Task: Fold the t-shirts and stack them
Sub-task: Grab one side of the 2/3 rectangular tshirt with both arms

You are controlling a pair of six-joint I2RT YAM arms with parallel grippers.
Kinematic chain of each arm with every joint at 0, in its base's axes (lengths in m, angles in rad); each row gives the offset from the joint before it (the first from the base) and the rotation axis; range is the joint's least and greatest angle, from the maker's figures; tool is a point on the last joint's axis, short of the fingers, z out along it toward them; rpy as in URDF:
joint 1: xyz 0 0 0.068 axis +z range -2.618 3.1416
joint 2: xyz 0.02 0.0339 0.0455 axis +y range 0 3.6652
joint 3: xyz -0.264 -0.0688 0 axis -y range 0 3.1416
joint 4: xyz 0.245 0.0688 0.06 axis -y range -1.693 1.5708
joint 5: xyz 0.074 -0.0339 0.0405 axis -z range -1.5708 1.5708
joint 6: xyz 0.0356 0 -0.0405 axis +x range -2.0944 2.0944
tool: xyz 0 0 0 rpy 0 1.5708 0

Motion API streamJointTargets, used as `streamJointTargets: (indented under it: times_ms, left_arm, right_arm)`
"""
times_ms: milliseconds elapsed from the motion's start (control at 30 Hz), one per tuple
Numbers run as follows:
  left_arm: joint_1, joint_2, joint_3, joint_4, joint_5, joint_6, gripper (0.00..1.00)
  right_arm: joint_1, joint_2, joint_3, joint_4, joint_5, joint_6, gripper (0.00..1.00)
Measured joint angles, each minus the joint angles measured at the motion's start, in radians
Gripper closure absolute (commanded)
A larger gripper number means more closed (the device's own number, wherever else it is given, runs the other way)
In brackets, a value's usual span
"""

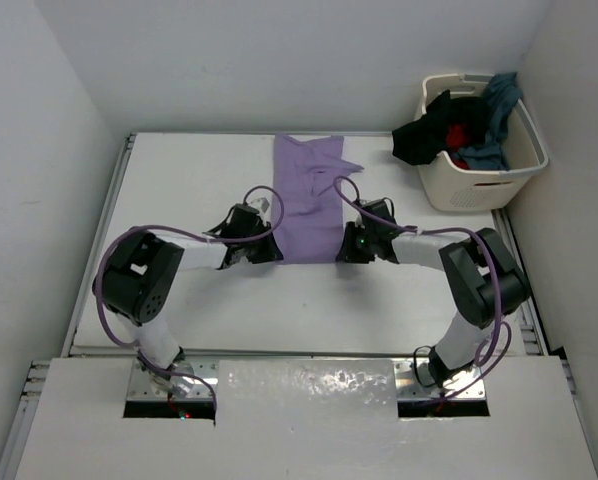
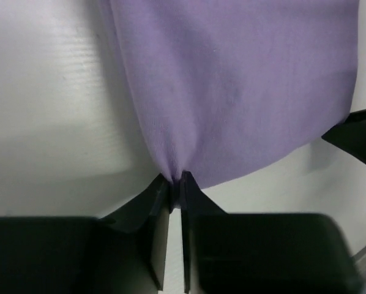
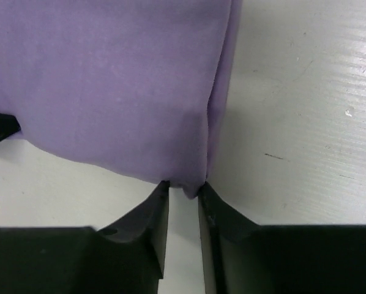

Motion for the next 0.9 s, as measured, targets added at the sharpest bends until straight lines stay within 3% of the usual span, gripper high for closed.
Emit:
streamJointTargets:
  times_ms: [33,100,367,700,800,833,867,900]
  left_arm:
    - [-0.007,0.0,-0.001,-0.001,-0.001,0.0,0.99]
    - [-0.019,0.0,-0.006,-0.001,-0.005,0.002,1.0]
    - [-0.047,-0.069,-0.093,0.018,-0.01,-0.013,1.0]
    - [-0.282,-0.46,-0.395,-0.16,-0.002,-0.166,1.0]
    - [-0.342,-0.598,-0.453,-0.224,0.014,-0.233,0.83]
    - [-0.363,-0.638,-0.459,-0.245,0.018,-0.25,0.58]
    - [-0.384,-0.676,-0.461,-0.271,0.025,-0.26,0.47]
    - [-0.398,-0.702,-0.46,-0.289,0.03,-0.274,0.28]
  right_arm:
    - [0.0,0.002,-0.002,0.004,0.0,0.005,0.83]
    - [0.001,0.001,-0.011,0.016,0.0,0.013,1.0]
    - [0.028,-0.098,-0.162,0.088,-0.01,0.035,1.0]
    - [0.28,-0.612,-0.476,-0.195,-0.003,0.118,1.0]
    - [0.332,-0.755,-0.535,-0.271,-0.007,0.19,0.96]
    - [0.354,-0.798,-0.543,-0.294,-0.007,0.212,0.91]
    - [0.374,-0.831,-0.546,-0.315,-0.005,0.227,0.83]
    - [0.389,-0.855,-0.546,-0.335,-0.005,0.239,0.71]
